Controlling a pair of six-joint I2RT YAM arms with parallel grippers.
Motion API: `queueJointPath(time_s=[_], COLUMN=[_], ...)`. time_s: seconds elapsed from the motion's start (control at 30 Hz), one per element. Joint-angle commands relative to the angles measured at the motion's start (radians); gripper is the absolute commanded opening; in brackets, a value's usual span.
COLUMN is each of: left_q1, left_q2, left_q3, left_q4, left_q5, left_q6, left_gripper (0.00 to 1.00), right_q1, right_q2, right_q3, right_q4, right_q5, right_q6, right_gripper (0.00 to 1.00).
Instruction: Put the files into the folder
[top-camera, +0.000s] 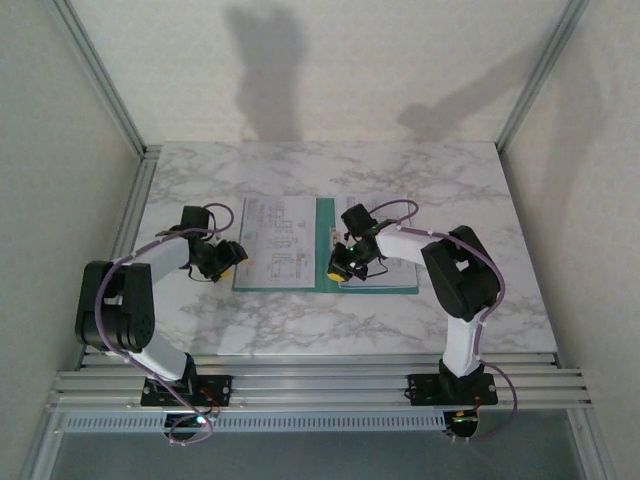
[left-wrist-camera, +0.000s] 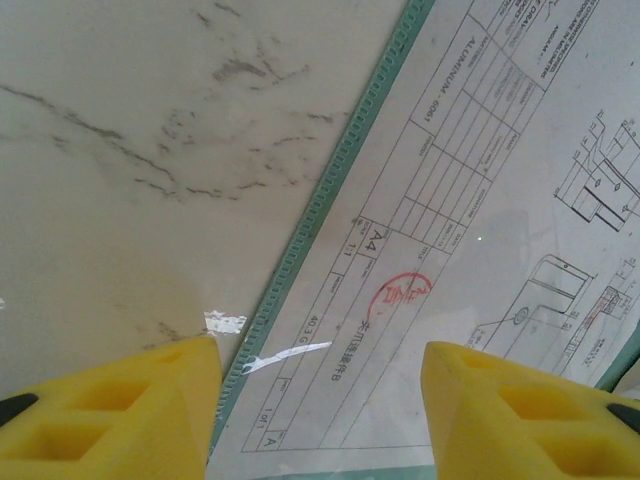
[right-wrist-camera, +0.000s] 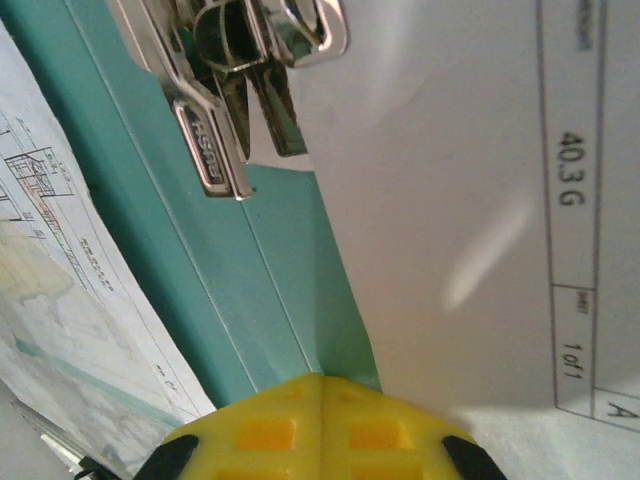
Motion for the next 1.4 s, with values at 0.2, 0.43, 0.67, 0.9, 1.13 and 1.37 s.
queueJointPath(time_s=[0.2,0.43,0.67,0.9,1.13,1.37], left_q1=[0.012,0.005,-0.055,-0.097,-0.142,-0.175], left_q2=[0.02,0.023,0.005,-0.135,-0.145,-0.103], left_q3=[-0.006,-0.005,-0.036,-0.108,-0.149,-0.138], left_q4=[-0.005,-0.014,-0.051,-0.136,-0.09,0.008], left_q5=[0.009,0.003,-0.08,-0.184,-0.138,-0.095], left_q6=[0.071,0.113,0.11,0.005,-0.062,-0.099], left_gripper=[0.56,0.56,0.56,0.58,0.59,0.58], right_q1=[0.008,0.006,0.007,0.006,0.007,0.007], right_q2=[0.094,0.104,0.106,0.115,0.127,0.133], right_q3=[-0.021,-0.015,-0.016,-0.015,-0.007,-0.01], right_q4=[-0.147,-0.157,-0.154,-0.151,-0.148,-0.144], right_q5=[0.08,0.079,0.075,0.072,0.065,0.061], right_q6=[-0.042,-0.042,-0.033,-0.027,-0.027,-0.027], right_gripper=[0.0,0.0,0.0,0.0,0.0,0.0])
